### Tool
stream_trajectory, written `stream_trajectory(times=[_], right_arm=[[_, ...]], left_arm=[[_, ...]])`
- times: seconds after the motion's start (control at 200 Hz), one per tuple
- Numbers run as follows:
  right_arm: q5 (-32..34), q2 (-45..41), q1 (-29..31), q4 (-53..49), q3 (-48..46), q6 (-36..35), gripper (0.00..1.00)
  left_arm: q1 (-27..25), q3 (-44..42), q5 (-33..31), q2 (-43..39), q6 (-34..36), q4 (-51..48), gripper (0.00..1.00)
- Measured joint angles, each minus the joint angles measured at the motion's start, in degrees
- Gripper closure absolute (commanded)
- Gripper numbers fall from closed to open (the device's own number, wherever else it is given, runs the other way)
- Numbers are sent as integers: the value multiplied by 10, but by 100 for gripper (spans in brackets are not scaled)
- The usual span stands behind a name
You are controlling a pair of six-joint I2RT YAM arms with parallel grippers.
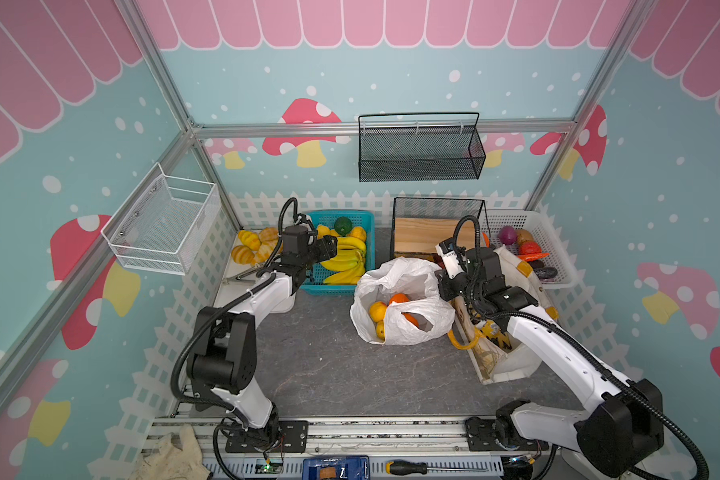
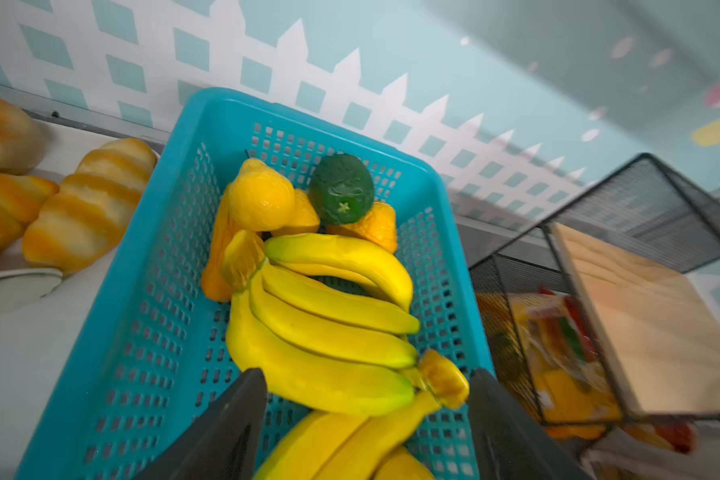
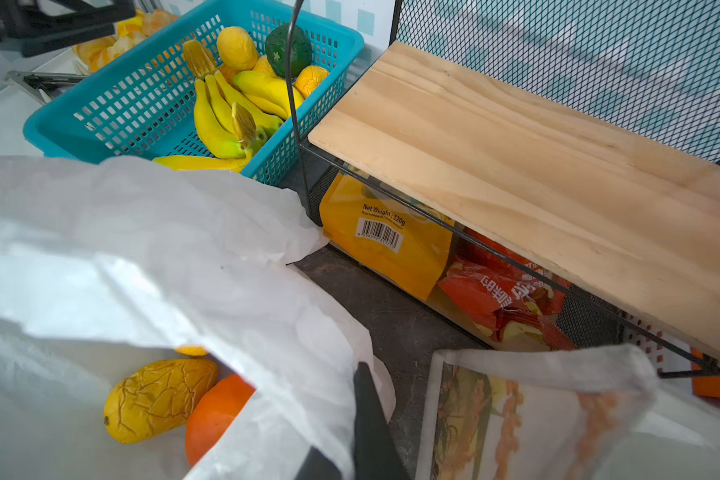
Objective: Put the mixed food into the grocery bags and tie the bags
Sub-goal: 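Withdraw the left gripper from the bag toward the teal basket, then grasp the bunch of yellow bananas in the teal basket with the left gripper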
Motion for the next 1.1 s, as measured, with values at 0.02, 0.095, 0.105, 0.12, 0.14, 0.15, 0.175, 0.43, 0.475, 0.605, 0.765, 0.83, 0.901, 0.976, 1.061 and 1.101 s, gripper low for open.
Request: stream_trajectory(times=[0.02,0.095,0.105,0.12,0.14,0.15,0.175,0.43,0.475,0.605,0.765,0.83,0.901,0.976,1.061,1.101], right_arm=[[0,0,0,0,0,0,100],[1,0,0,0,0,0,100],[1,0,0,0,0,0,100],[2,0,0,0,0,0,100],[2,0,0,0,0,0,100],[3,0,0,0,0,0,100],[3,0,0,-1,0,0,100],[4,3,-3,-1,0,0,100],[4,5,-3,-1,0,0,100],[4,5,-3,-1,0,0,100],[4,5,-4,-1,0,0,100],[4,5,-4,-1,0,0,100],[4,5,-4,-1,0,0,100],[4,5,-4,-2,0,0,100],[4,5,-4,-2,0,0,100],[4,5,-4,-2,0,0,100]], left_arm=[[3,19,-2,19,3,-11,25],[9,72,-14,78,17,-45,27],[10,79,-16,86,18,-49,27],[11,88,-18,96,21,-58,27],[12,101,-22,110,25,-67,28],[14,108,-24,117,26,-73,28],[15,123,-28,133,31,-86,29],[33,265,-16,247,63,-183,45],[37,292,-7,263,67,-198,47],[47,358,11,297,74,-239,55],[53,408,28,317,89,-283,68],[53,416,31,317,94,-299,73],[53,421,31,317,102,-313,78],[53,422,31,316,110,-327,83],[53,417,26,307,115,-341,87],[53,409,22,296,118,-346,89]])
